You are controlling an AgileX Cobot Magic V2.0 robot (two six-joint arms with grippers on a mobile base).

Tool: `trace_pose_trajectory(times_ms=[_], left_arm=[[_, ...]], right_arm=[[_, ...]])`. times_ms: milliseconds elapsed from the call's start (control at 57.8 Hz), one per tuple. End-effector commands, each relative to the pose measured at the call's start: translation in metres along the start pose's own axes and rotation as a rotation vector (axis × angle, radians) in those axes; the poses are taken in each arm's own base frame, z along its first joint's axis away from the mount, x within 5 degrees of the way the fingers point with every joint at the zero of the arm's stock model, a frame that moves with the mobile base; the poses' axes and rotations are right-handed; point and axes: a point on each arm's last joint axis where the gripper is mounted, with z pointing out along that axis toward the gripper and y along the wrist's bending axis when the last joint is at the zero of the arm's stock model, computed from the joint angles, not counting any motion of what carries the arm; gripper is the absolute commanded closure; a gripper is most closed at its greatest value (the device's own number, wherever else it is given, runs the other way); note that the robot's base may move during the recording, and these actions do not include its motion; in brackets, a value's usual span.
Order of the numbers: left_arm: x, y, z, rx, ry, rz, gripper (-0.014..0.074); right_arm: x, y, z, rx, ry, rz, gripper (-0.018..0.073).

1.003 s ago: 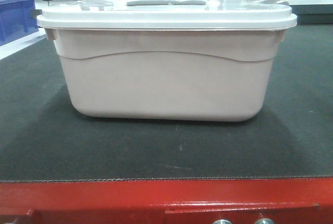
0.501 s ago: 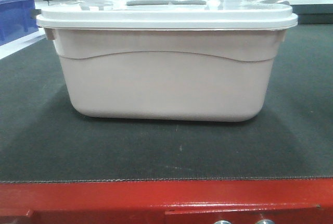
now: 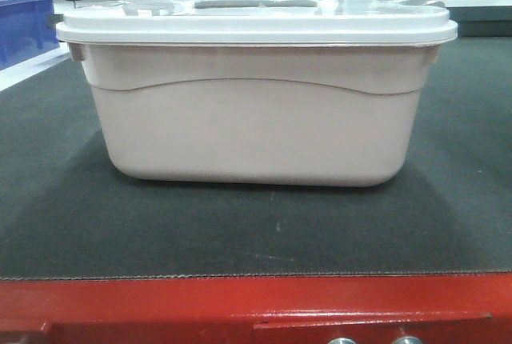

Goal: Grab white bin and place on right shelf
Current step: 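Close both grippers on the bin's end handles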

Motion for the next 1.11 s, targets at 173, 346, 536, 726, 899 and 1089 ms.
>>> trace_pose_trajectory(times_ms=[173, 346, 536, 726, 899, 1089], left_arm=[[-0.017, 0.045, 0.023, 0.339, -0.083, -0.122, 0.0167], [-0.018, 0.065, 0.044, 0.390, -0.095, -0.178, 0.0167], [-0.019, 0.079, 0.062, 0.453, -0.124, -0.242, 0.0167], [-0.012, 0.077, 0.092, 0.489, -0.047, -0.264, 0.0167], [-0.009, 0.066, 0.106, 0.518, 0.005, -0.313, 0.0167], [-0.007, 0.052, 0.116, 0.546, 0.046, -0.332, 0.0167]], right_arm=[[-0.018, -0.029, 0.030, -0.416, 0.031, 0.050, -0.0076], [-0.015, -0.053, 0.064, -0.537, 0.077, 0.126, -0.0076], [-0.004, -0.073, 0.102, -0.554, 0.159, 0.213, -0.0076], [0.013, -0.064, 0.135, -0.609, 0.251, 0.218, -0.0076], [0.030, -0.048, 0.149, -0.660, 0.302, 0.217, -0.0076], [0.041, -0.037, 0.155, -0.713, 0.302, 0.245, -0.0076]])
